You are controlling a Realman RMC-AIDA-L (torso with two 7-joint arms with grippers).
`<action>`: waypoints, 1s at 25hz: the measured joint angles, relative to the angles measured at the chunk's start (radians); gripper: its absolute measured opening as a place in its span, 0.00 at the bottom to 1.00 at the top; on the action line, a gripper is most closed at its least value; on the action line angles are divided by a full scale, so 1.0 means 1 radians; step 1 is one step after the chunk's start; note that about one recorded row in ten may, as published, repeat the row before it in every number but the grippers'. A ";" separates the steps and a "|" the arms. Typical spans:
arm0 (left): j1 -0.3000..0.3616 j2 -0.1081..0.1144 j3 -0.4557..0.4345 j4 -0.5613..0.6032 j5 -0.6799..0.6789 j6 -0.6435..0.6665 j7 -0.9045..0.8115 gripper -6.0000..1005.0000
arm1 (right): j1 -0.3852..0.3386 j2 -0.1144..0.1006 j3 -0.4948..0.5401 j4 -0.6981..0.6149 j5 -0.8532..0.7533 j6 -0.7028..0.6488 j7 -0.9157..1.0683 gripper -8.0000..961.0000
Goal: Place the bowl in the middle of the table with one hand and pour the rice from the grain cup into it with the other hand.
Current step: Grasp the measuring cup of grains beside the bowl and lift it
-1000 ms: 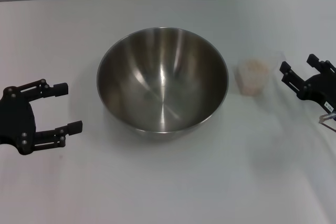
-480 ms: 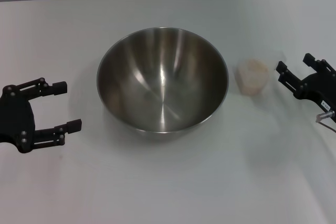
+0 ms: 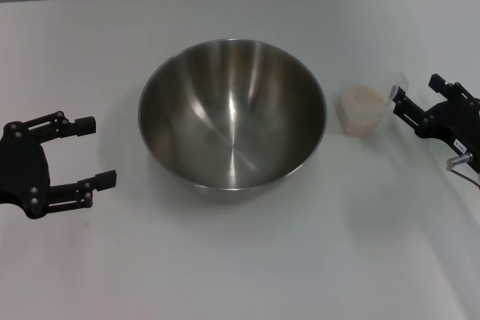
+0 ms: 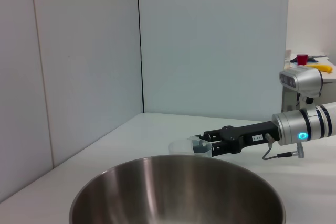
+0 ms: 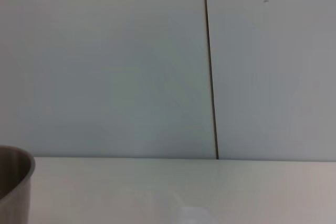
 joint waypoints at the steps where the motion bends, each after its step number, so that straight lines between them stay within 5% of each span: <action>1: 0.000 0.000 0.000 0.000 0.000 0.000 0.000 0.78 | 0.001 0.000 0.000 0.000 0.000 0.000 0.000 0.81; 25: -0.006 -0.002 0.000 0.000 0.000 -0.002 0.000 0.78 | 0.019 0.000 0.008 0.003 0.004 0.001 0.000 0.81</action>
